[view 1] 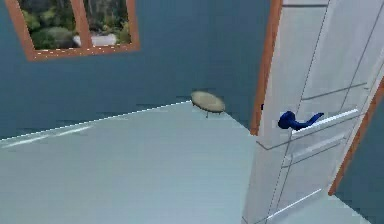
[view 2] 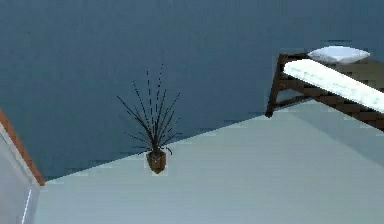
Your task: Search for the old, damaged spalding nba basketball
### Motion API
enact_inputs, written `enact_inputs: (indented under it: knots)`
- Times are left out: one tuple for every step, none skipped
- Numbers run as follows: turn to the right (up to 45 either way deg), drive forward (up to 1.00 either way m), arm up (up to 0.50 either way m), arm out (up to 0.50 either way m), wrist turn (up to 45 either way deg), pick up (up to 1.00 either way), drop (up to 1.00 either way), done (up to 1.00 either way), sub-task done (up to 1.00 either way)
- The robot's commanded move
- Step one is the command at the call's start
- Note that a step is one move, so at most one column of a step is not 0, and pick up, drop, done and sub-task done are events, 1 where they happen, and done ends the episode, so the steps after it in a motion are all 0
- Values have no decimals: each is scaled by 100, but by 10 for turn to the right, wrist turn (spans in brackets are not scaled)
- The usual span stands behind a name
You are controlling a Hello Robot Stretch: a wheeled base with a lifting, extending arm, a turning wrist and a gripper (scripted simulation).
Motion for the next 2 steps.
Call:
enact_inputs:
  knots:
    - [-240, 0, 0, 0, 0, 0, 0, 0, 0]
    - [-30, 0, 0, 0, 0, 0, 0, 0, 0]
